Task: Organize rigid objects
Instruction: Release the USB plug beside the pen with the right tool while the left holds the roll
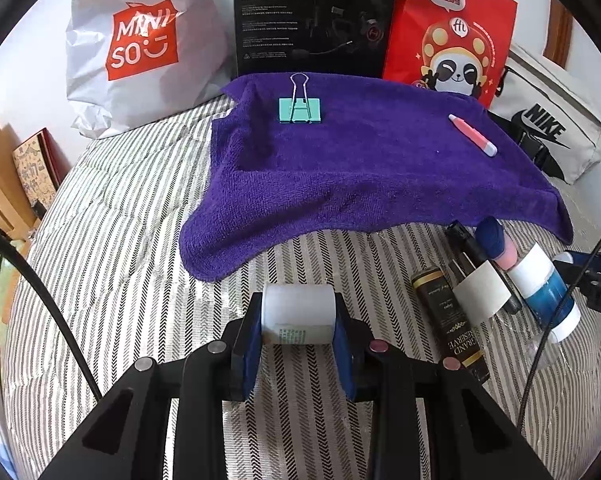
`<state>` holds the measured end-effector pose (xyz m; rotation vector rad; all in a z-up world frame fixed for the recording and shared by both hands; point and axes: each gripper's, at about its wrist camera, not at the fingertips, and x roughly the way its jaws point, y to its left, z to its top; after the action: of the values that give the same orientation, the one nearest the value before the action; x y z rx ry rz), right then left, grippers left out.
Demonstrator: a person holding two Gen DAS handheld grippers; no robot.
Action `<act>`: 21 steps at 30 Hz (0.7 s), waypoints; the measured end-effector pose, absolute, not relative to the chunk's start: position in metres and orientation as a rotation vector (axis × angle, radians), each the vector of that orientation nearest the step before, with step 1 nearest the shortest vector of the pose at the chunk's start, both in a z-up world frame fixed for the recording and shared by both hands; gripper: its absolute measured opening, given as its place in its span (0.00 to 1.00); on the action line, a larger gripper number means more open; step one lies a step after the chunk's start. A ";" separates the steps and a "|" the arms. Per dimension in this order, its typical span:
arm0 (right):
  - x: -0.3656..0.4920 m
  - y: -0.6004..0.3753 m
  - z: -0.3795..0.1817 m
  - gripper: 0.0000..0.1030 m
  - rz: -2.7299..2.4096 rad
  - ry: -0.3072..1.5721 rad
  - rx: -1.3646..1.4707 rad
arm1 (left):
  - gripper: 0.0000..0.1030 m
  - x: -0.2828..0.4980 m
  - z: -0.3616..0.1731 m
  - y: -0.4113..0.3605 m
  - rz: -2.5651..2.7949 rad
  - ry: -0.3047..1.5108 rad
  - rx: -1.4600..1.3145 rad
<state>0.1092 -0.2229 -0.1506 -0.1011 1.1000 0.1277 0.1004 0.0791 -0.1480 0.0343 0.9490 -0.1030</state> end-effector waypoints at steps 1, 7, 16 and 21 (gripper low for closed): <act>0.108 -0.224 -0.151 0.35 0.130 1.090 -0.095 | 0.29 0.101 -0.147 0.080 -0.109 0.954 0.032; 0.108 -0.231 -0.147 0.35 0.155 1.086 -0.046 | 0.29 0.103 -0.143 0.091 -0.148 0.990 -0.072; 0.108 -0.236 -0.130 0.35 0.209 1.057 -0.020 | 0.29 0.102 -0.120 0.087 -0.139 0.983 -0.097; 0.105 -0.241 -0.119 0.35 0.233 1.035 -0.017 | 0.29 0.105 -0.107 0.086 -0.126 0.969 -0.101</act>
<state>0.1053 -0.2405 -0.1187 -0.0165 1.0347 0.2333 0.1053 0.0856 -0.1070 -0.1007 0.9694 -0.1258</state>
